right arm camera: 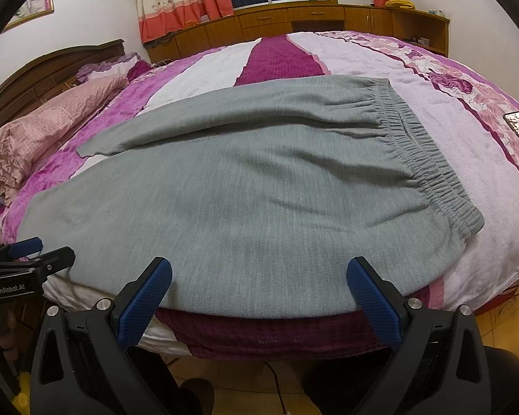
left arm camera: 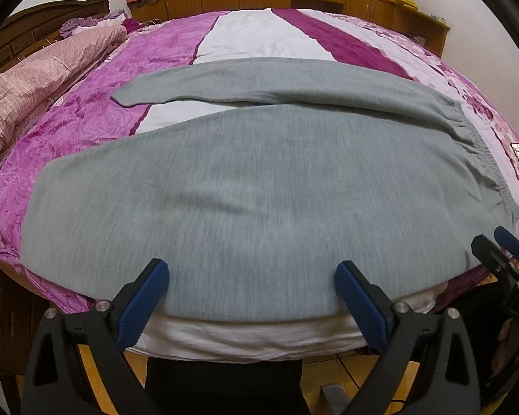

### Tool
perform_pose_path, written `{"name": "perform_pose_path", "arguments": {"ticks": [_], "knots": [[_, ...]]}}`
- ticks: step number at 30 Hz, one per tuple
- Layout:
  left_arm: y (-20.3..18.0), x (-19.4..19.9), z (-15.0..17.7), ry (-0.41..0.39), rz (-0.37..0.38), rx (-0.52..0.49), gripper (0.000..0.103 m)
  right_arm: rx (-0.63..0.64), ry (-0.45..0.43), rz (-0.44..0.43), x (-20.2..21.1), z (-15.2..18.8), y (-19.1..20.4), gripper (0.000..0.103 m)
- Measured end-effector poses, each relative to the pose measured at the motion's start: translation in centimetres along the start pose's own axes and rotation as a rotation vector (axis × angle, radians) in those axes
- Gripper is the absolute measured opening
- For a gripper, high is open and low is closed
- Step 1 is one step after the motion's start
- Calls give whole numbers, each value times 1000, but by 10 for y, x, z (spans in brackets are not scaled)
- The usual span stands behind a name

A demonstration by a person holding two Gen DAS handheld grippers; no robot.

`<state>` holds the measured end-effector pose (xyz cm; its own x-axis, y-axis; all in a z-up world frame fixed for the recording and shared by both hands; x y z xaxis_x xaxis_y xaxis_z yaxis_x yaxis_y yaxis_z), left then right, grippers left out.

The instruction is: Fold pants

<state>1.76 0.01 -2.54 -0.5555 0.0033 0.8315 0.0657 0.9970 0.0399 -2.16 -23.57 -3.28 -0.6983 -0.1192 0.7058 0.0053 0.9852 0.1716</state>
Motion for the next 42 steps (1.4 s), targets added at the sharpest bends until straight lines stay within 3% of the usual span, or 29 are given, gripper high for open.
{"name": "perform_pose_path", "arguments": {"ticks": [42], "knots": [[0,2,-7,-2,-5,-2,100,-2,1,-2,1,0,0,98]]}}
Point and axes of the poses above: each gripper's, at about its wrist camera, not at the fingertips, and x roughly against the way its jaws point, y to its left, z to its underside, the point moved 3 cm from there along -x, roughly the way its jaws point, and after that the axes turned 1 degree about x, right-handed, at the moved point
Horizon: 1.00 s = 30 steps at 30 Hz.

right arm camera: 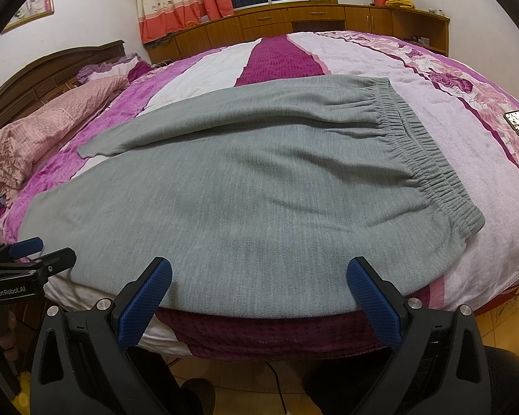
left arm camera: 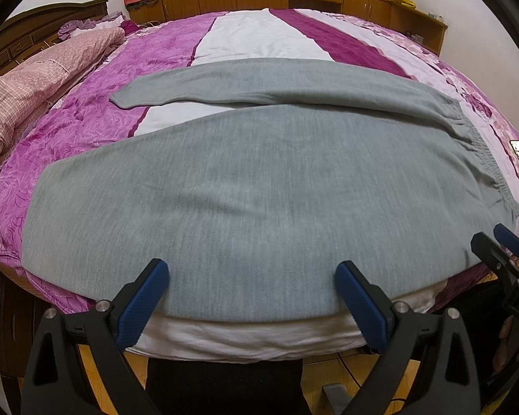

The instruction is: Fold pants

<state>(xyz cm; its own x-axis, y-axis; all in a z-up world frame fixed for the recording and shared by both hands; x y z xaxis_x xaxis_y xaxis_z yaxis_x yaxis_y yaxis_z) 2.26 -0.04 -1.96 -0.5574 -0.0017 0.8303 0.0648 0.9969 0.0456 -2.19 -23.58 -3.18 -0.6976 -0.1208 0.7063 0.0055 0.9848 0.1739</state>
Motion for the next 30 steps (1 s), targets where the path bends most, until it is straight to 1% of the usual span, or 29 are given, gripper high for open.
{"name": "perform_pose_path", "arguments": {"ticks": [11,14,19,23,30], "knots": [[0,0,0,-2,-1,-3,100,-1,-2,0,0,0,0,98],[-4,3,5,-3,-2,-8,100,-2,-1,0,0,0,0,98],[-10,3,2,-5,0,-22,100,-1,1,3,1,0,0,98],[-7,5,-3,-6,9,-25,100,-14,1,-13,1,-1,-1,98],[-3,20,-19,-48,11,-50,100,-15,-20,-28,9,-16,2,98]]}}
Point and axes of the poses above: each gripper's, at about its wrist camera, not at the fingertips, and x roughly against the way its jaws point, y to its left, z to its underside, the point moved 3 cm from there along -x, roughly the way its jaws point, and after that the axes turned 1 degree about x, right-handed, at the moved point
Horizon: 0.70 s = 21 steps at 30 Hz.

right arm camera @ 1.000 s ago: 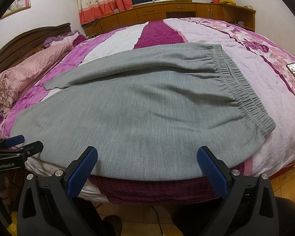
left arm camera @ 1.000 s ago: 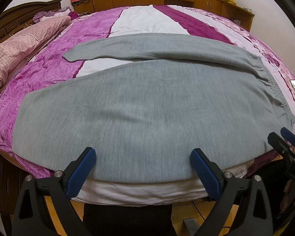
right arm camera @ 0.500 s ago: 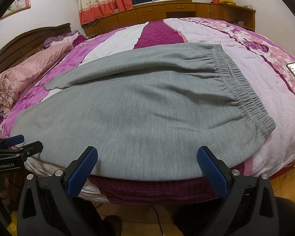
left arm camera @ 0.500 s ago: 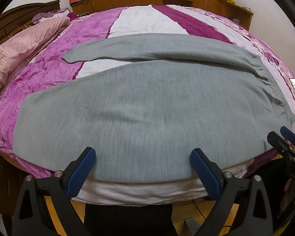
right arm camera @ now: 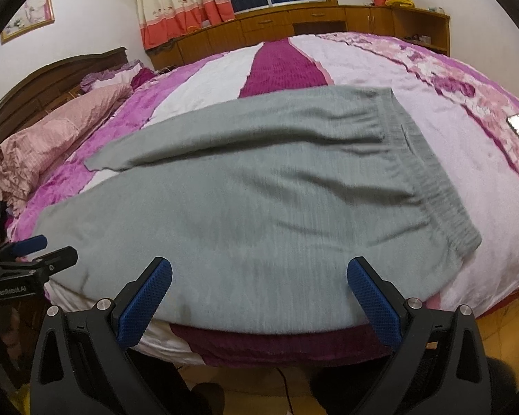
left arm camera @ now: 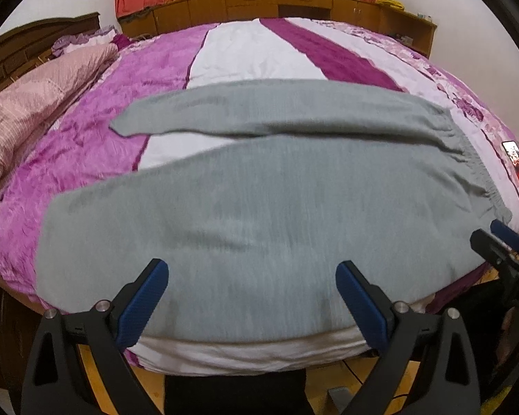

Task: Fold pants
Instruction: 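Lower the left tool onto the pant leg while the right tool lowers onto the waistband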

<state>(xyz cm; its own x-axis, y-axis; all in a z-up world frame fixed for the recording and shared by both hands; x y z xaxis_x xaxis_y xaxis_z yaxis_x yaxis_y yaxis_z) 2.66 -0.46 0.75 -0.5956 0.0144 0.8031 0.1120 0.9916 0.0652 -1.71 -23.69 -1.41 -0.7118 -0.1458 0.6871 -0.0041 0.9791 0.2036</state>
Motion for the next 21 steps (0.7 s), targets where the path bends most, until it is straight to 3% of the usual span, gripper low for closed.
{"name": "perform_pose_path", "arguments": {"ticks": [11,21], "knots": [[20,23,-56,-77,-29,-56,100,-28,-68,-26,32,-46,-6,98],[29,46,-121,-131,23,-82,100,-28,-115,-26,55,-96,-21,98]]}}
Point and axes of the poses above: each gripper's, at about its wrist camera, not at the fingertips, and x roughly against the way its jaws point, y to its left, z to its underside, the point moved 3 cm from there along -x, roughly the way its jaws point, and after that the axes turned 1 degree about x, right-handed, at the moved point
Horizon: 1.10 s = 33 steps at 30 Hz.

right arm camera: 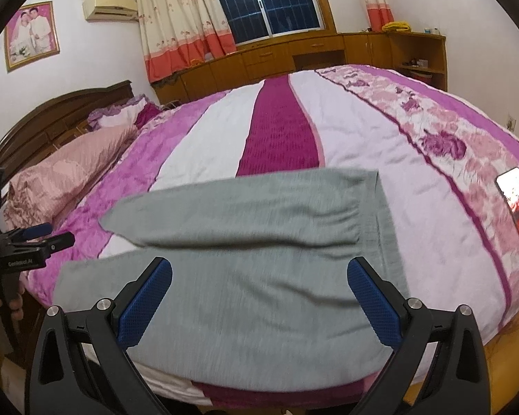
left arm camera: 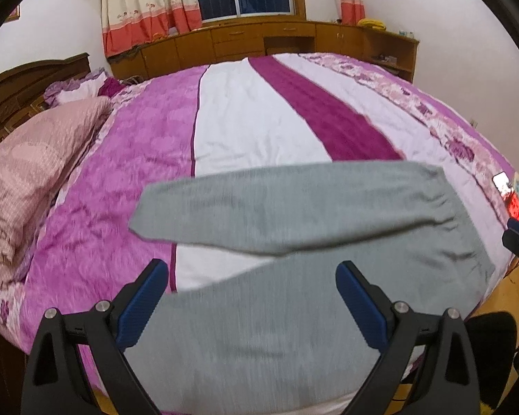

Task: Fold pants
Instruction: 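Lower the left tool onto the pant leg while the right tool lowers onto the waistband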

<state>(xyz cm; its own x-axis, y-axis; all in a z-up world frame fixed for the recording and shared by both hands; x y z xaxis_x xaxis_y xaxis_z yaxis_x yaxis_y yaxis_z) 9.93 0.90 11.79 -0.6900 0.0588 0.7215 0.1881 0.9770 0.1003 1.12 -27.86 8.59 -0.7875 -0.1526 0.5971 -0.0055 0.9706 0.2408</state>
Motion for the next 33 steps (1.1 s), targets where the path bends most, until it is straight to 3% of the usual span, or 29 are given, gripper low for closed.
{"name": "perform_pose_path", "arguments": {"ticks": [9,17,26,33], "knots": [[11,-12,-64,-36,27,-12,100,23,-7,16,-6,-50,-9,98],[20,-66,-109,3,40,2,100,49,42,48,-45,-86,-24,98],[9,-175,-116,171,92,-30,100,-7,131,62,-121,-104,-59,98],[0,-245,-101,268,107,-77,100,-21,251,142,-189,-96,-84,98]]}}
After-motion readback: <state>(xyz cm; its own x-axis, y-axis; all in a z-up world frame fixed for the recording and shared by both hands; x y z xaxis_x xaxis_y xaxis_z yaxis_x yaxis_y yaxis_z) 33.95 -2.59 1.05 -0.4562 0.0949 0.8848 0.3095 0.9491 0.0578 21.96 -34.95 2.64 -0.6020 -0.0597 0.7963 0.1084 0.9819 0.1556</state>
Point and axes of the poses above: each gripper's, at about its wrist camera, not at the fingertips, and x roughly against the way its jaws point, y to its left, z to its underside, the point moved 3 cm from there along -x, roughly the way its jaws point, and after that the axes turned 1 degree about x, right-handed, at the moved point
